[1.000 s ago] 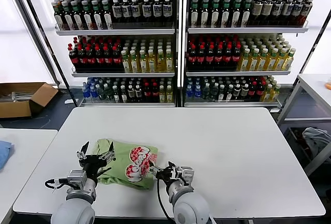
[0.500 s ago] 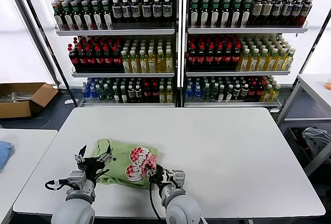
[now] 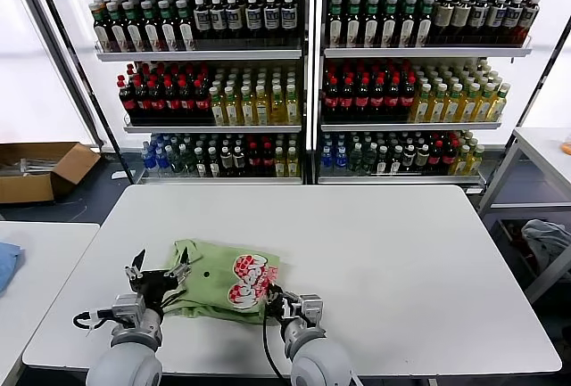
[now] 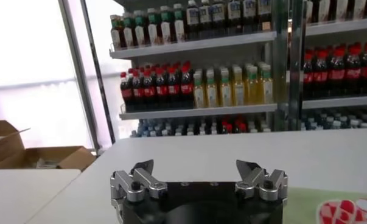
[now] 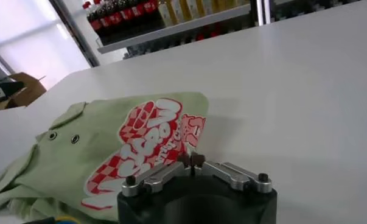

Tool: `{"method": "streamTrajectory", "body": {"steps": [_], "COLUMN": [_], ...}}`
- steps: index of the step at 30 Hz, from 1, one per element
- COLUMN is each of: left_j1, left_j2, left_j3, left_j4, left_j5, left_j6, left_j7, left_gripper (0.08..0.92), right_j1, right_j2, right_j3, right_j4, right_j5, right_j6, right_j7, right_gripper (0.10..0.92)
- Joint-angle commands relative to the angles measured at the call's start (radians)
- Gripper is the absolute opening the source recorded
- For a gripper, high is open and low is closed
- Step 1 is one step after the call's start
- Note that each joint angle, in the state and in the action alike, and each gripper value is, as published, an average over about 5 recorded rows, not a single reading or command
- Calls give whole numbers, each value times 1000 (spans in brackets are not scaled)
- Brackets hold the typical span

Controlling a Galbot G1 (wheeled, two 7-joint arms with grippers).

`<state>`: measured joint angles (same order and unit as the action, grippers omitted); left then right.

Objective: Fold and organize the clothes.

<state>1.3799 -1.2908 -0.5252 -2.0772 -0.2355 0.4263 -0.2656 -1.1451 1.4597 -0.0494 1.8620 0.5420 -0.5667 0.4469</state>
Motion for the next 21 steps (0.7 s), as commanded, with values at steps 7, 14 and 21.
{"method": "streamTrajectory", "body": {"steps": [7,14,21], "left_j1": [16,18,25], "left_j2": [-17,-28,-35], "left_j3": [1,23,42], "left_j4": [-55,-63,-63], "left_j5": [-31,-31,-26], "left_j6": [-26,-25,-22], "left_j7": [-24,-24,-20], "left_gripper": [823,823,823], "right_j1": [-14,-28,-58], "right_j2": [-380,-522,-445], "right_j3": [210,336,351], "right_j4": [163,91,98], "right_j5": [-20,-136,-249], "right_j6": [-13,-13,-12], "right_j7": [-22,-84,-104], "right_gripper": [108,108,116]}}
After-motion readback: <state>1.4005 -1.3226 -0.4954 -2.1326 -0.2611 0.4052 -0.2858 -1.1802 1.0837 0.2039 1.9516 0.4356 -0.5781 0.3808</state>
